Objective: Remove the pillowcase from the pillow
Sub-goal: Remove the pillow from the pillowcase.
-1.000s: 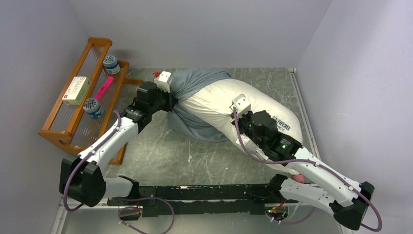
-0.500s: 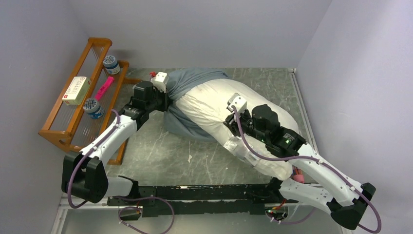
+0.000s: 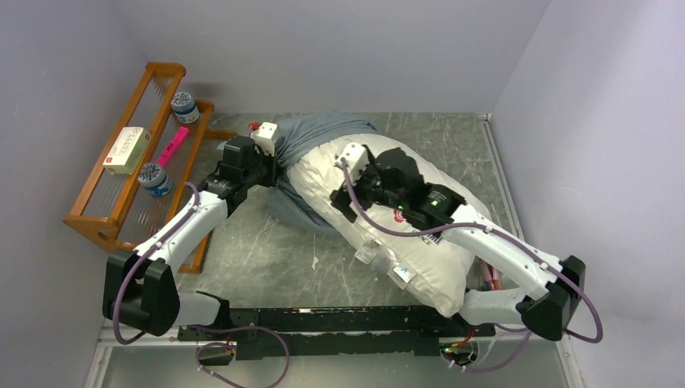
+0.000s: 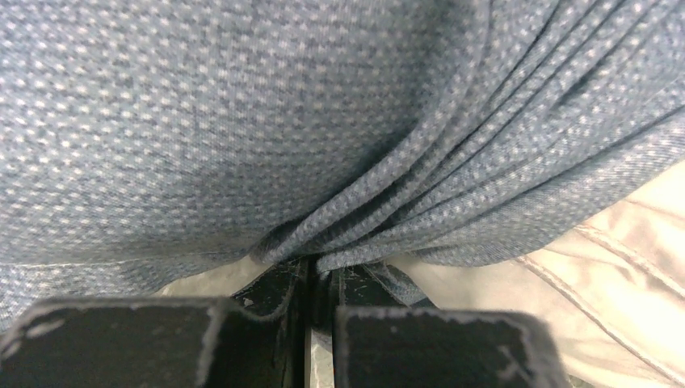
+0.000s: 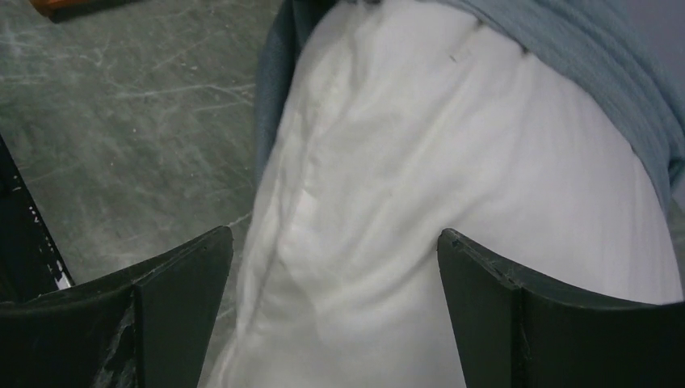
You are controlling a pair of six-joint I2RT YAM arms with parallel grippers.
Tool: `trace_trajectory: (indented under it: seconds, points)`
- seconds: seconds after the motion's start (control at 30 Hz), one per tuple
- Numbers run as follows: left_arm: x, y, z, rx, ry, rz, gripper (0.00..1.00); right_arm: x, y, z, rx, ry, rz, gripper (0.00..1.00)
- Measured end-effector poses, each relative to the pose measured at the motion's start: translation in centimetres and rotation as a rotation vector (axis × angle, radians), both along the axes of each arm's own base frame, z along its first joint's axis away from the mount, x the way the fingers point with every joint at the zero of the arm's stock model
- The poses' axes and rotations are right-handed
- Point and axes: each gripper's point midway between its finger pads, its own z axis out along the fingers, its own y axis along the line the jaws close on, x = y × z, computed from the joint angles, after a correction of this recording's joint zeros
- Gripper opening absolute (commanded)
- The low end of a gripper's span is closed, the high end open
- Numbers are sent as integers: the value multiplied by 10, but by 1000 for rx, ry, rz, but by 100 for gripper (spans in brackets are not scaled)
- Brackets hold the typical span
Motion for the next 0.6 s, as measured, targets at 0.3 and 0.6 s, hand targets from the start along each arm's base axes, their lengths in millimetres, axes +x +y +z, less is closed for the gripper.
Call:
trace_trajectory:
  seconds: [0.3,0.6]
  points:
    - [0,-1,0,2,-1,-4,5,0,67,-16,-162,-150,50,100]
    - [0,-2,0,2,-3,-7,5,38,62,-38,-341,-271,-100,97]
